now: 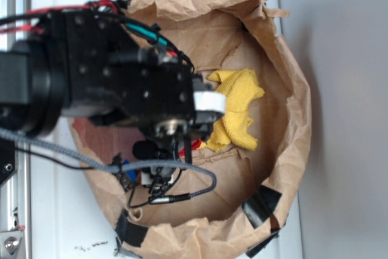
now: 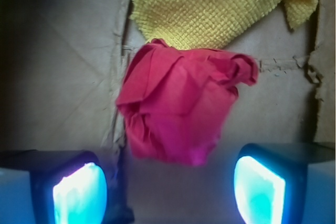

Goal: Grab the red paper.

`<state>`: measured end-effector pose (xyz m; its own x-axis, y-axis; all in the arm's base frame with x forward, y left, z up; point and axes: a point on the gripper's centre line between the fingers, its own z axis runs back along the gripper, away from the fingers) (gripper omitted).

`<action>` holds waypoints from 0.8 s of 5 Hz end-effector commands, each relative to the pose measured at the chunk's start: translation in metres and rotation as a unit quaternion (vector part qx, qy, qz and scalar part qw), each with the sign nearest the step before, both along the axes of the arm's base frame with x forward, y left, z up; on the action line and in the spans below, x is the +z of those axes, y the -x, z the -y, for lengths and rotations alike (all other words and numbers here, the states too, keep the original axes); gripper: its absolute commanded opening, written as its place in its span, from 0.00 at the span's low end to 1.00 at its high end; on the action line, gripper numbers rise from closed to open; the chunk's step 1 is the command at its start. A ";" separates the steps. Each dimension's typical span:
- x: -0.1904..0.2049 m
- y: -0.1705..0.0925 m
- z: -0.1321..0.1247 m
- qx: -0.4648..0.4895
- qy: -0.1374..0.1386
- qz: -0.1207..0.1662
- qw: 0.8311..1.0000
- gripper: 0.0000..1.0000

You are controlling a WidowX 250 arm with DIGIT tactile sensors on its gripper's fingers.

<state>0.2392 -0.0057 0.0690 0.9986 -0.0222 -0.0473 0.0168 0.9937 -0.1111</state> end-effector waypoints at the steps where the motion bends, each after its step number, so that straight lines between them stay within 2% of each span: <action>1: 0.028 -0.009 -0.022 0.012 0.023 0.036 0.999 1.00; 2: 0.022 -0.015 -0.018 0.021 0.011 0.049 0.999 1.00; 3: 0.009 -0.014 -0.005 0.010 0.002 0.074 0.997 1.00; 4: -0.002 -0.026 -0.001 0.008 -0.019 0.095 0.995 1.00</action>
